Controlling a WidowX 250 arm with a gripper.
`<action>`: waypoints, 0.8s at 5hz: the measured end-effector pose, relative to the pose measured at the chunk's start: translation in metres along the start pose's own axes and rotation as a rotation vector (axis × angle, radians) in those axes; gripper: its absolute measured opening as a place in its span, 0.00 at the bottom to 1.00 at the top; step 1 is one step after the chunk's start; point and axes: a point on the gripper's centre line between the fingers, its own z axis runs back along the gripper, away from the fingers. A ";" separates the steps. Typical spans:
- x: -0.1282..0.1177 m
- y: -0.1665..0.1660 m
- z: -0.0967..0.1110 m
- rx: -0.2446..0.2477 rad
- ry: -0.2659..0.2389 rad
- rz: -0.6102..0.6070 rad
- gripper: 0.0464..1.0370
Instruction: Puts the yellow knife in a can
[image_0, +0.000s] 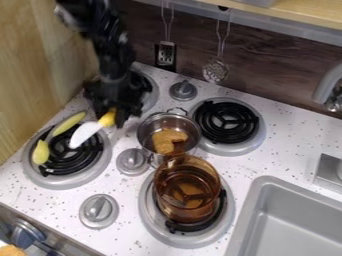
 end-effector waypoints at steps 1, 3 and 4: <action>0.005 -0.001 0.025 0.073 0.023 0.121 0.46; -0.002 -0.019 0.075 0.150 -0.033 0.426 0.46; -0.026 -0.042 0.092 0.155 -0.060 0.636 0.46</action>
